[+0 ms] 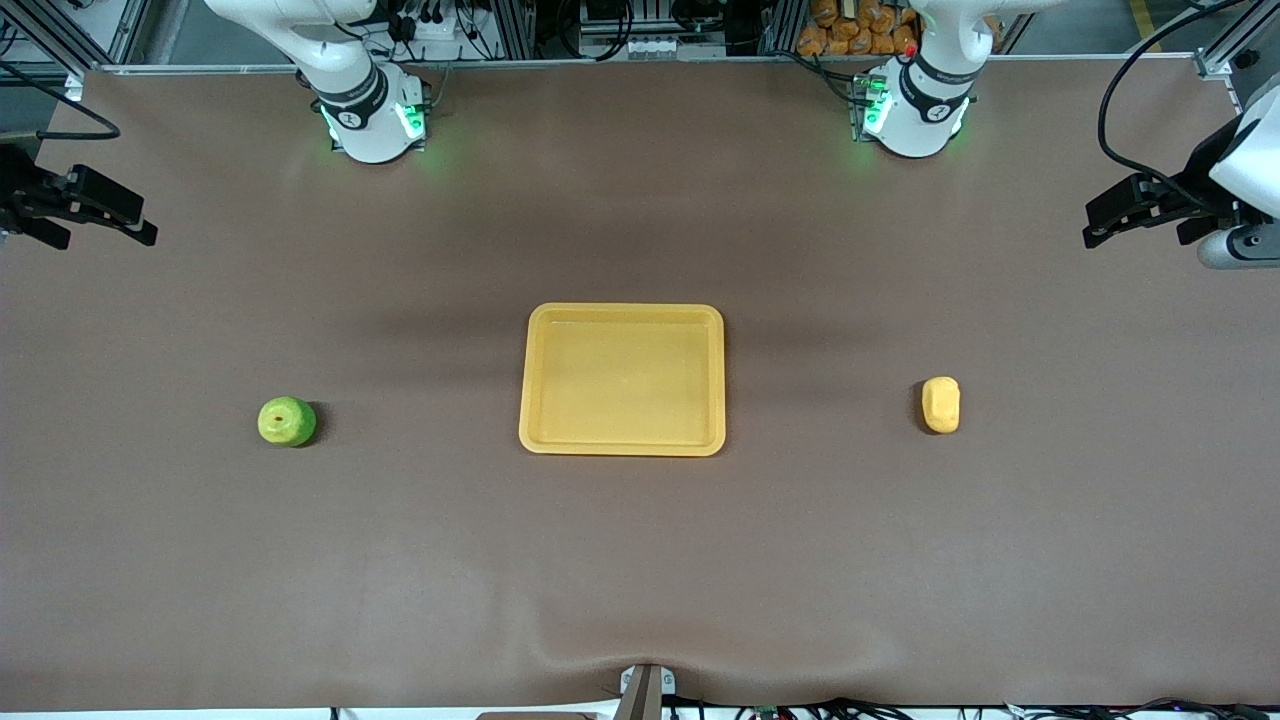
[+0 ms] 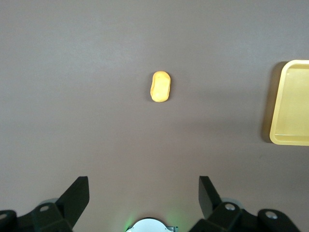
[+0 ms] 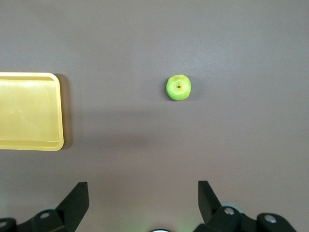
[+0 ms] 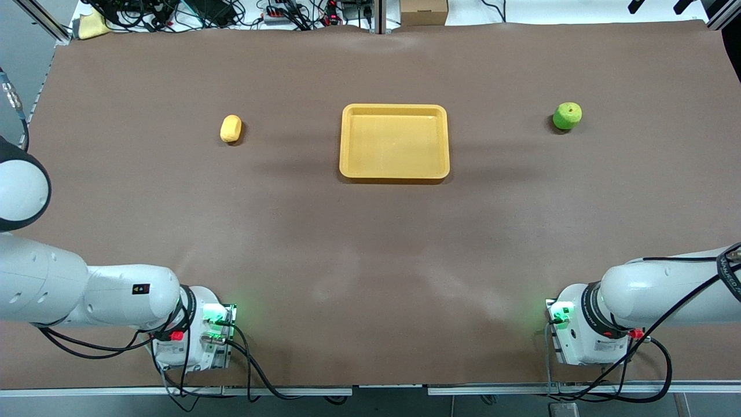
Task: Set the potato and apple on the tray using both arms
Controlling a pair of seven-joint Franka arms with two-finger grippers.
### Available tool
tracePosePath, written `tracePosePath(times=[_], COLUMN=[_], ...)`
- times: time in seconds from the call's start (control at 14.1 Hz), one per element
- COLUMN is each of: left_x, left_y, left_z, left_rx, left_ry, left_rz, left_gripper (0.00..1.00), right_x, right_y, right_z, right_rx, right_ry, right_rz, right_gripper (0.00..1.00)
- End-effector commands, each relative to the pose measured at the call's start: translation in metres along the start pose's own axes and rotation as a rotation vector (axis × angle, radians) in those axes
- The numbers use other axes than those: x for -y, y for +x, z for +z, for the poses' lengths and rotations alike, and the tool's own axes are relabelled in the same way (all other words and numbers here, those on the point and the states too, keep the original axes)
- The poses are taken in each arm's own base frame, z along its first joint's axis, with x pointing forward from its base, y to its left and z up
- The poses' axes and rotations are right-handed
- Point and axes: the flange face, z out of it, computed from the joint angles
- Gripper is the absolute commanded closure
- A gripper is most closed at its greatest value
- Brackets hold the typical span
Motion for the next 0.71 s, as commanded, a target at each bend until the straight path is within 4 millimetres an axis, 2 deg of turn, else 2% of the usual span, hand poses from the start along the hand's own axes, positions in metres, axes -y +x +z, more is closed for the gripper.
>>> tracePosePath(times=[0.0,0.42,0.64], left_x=[0.0027,0.0064,0.0087], left_y=[-0.003,-0.0009,-0.0006], left_z=[-0.0069,-0.0062,-0.0032], left_rx=[0.005,0.006,0.012], left_ry=[0.006,0.001,0.001], left_rz=[-0.003,0.005,0.008], left_gripper=[0.0,0.0,0.0], right_x=[-0.0019,-0.0038,-0.0043], right_y=[0.0003,0.0004,0.0046], right_z=[-0.0041,-0.0037,0.0027], right_rx=[0.002,0.002,0.014], right_ry=[-0.016,-0.017,-0.017], right_rz=[0.015,0.017,0.016], right_gripper=[0.0,0.0,0.0])
